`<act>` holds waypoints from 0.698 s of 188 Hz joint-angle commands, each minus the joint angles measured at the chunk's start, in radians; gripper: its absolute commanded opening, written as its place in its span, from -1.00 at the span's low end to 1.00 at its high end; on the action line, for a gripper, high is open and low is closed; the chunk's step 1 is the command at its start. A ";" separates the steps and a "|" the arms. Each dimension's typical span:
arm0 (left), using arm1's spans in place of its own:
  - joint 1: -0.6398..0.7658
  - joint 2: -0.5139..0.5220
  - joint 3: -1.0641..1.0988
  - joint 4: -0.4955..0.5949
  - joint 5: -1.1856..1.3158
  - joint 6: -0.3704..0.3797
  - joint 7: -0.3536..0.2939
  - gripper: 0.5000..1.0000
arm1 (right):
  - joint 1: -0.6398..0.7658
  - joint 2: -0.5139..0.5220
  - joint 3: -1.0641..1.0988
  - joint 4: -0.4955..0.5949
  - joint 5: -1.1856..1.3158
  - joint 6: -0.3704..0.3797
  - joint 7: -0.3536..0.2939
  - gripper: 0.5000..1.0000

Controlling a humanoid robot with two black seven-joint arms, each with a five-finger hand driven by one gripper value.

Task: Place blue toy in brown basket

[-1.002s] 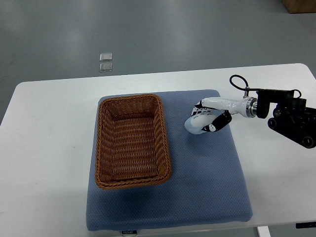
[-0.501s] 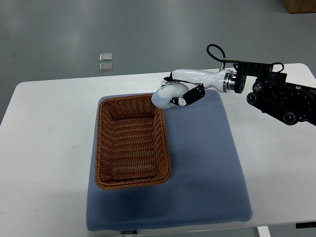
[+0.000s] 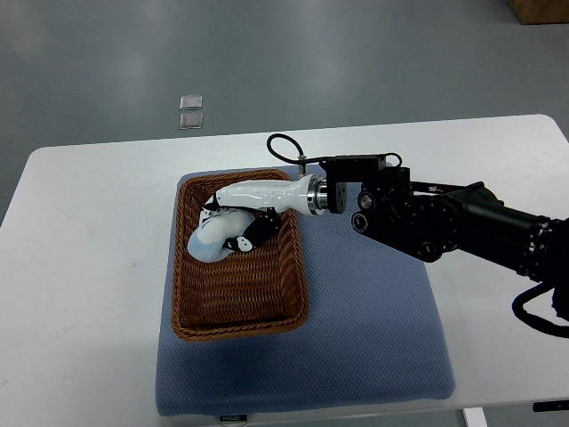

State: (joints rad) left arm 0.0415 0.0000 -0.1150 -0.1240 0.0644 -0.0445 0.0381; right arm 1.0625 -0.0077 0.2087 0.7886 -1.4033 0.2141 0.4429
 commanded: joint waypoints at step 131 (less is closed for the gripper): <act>0.000 0.000 0.000 0.000 0.000 0.000 0.000 1.00 | -0.015 -0.038 0.120 -0.008 0.362 0.116 -0.213 0.60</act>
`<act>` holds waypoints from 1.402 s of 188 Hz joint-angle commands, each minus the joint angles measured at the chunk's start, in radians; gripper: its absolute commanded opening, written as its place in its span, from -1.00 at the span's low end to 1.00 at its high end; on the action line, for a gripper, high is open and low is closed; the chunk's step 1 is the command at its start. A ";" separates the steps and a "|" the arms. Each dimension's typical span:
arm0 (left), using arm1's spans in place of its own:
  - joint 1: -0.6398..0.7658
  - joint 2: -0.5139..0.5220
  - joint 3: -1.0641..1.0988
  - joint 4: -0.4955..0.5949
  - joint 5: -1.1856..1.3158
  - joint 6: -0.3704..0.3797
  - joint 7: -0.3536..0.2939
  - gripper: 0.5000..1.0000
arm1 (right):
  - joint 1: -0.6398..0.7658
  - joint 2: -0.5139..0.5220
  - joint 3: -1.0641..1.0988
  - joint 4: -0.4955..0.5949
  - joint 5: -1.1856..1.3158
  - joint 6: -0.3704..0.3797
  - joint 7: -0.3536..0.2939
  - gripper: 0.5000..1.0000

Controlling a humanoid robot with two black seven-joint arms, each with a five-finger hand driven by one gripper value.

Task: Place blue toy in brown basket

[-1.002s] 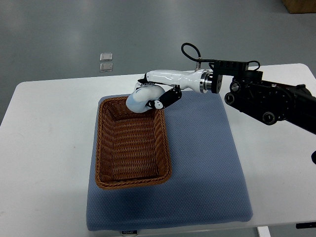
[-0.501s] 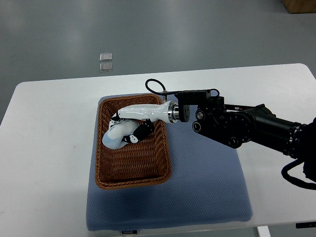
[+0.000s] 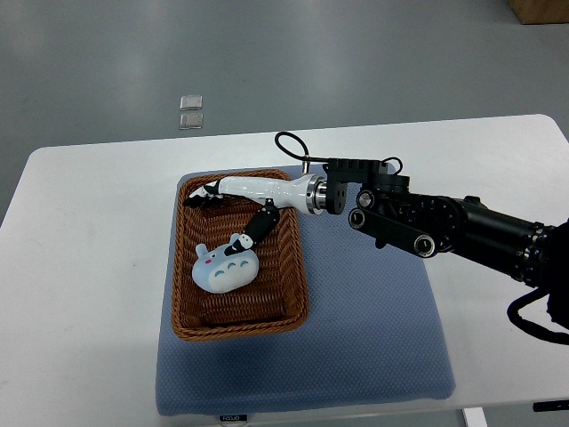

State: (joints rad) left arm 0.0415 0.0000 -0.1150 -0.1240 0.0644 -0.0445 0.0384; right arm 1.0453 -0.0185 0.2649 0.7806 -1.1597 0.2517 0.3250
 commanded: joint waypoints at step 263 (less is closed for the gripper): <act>0.000 0.000 0.000 0.000 0.000 0.000 -0.002 1.00 | -0.192 -0.123 0.366 -0.242 0.970 0.083 -0.282 0.66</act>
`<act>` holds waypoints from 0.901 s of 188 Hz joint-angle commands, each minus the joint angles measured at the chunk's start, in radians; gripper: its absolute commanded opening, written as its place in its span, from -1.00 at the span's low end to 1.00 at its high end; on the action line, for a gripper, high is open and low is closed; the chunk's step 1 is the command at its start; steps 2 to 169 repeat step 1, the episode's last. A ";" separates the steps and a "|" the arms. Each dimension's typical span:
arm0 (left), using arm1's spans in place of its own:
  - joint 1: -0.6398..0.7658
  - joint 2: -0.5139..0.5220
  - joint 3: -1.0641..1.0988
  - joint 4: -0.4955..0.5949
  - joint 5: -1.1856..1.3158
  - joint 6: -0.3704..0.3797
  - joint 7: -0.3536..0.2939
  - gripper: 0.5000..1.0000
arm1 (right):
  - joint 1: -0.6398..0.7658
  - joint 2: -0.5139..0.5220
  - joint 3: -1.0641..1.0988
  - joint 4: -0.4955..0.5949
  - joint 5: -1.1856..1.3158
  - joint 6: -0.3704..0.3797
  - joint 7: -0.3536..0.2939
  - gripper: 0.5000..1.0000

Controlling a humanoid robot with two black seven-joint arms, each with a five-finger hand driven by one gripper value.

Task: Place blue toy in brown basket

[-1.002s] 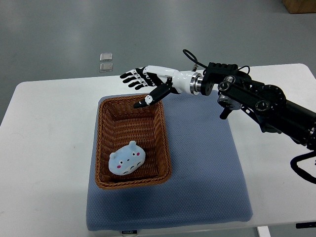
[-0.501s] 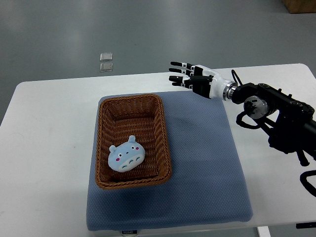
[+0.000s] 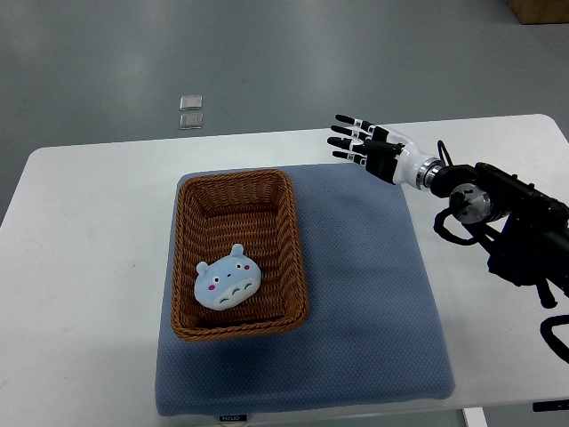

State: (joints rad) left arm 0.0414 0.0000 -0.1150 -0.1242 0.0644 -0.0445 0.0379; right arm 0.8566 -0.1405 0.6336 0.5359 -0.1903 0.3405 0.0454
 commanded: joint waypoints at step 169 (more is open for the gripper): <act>0.000 0.000 0.000 0.000 0.000 0.000 -0.001 1.00 | -0.004 -0.001 -0.003 0.002 0.000 -0.006 -0.002 0.66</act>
